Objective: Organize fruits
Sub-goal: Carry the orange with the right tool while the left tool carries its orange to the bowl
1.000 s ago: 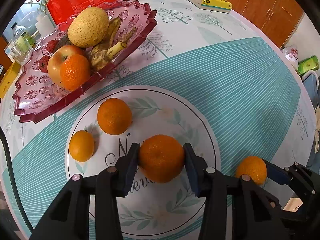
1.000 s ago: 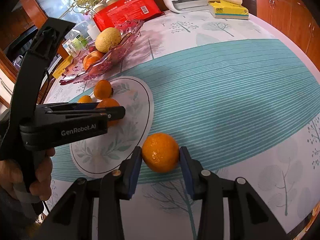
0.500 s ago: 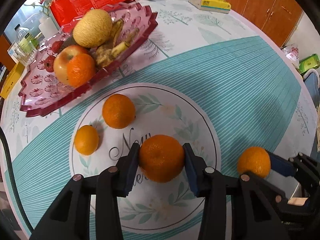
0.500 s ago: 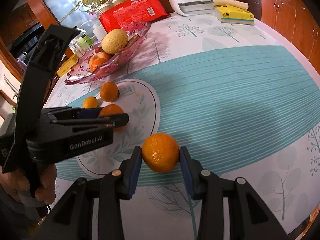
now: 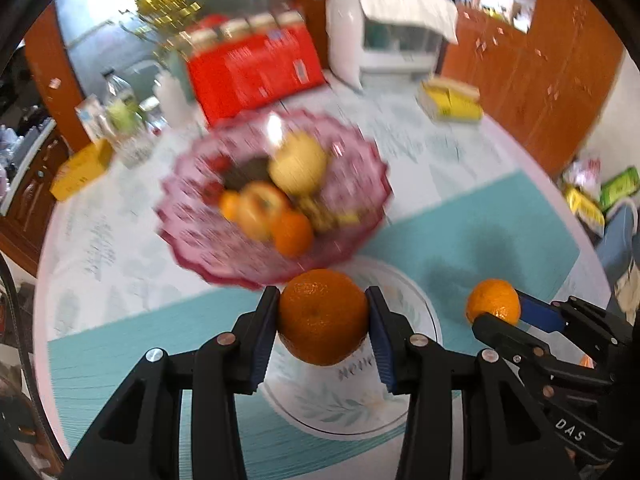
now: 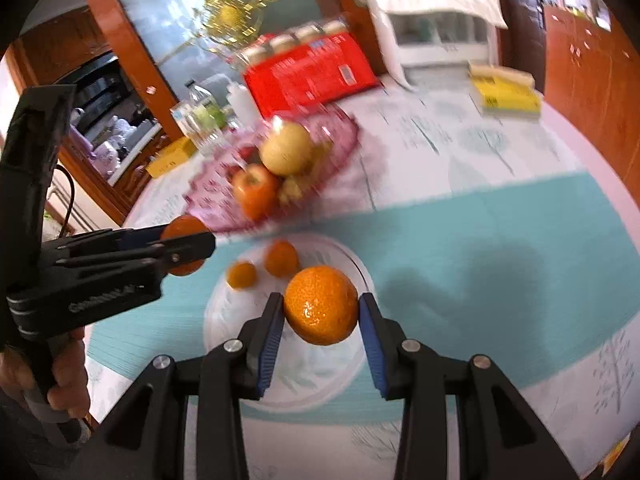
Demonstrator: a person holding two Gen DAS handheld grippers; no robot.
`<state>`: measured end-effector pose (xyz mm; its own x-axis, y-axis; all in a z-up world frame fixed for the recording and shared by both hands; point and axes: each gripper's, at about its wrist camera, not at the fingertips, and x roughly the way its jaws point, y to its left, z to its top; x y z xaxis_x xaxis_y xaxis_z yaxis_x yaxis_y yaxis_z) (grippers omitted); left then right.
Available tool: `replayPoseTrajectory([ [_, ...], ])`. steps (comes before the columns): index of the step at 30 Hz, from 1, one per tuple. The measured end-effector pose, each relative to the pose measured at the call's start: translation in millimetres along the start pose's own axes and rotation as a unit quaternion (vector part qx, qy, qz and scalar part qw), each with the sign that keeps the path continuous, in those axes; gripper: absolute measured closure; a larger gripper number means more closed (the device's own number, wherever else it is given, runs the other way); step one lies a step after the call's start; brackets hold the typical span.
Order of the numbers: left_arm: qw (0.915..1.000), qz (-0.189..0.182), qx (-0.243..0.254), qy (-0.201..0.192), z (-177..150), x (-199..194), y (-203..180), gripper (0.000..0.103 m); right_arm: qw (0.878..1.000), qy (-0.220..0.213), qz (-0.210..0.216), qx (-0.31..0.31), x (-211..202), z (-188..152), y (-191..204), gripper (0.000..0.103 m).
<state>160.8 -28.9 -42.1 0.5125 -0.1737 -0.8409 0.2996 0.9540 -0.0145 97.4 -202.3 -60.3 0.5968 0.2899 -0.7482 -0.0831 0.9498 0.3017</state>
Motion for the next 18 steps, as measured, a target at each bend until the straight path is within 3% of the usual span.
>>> replayPoseTrajectory([
  [11, 0.9944, 0.049, -0.02, -0.092, 78.4, -83.6, 61.3, 0.061, 0.992, -0.069, -0.001, -0.101, -43.3, 108.3, 59.7, 0.065],
  [18, 0.9928, 0.067, -0.014, -0.098, 116.2, -72.2, 89.0, 0.061, 0.99, -0.075, 0.001, -0.119, -14.9, 165.3, 81.1, 0.065],
])
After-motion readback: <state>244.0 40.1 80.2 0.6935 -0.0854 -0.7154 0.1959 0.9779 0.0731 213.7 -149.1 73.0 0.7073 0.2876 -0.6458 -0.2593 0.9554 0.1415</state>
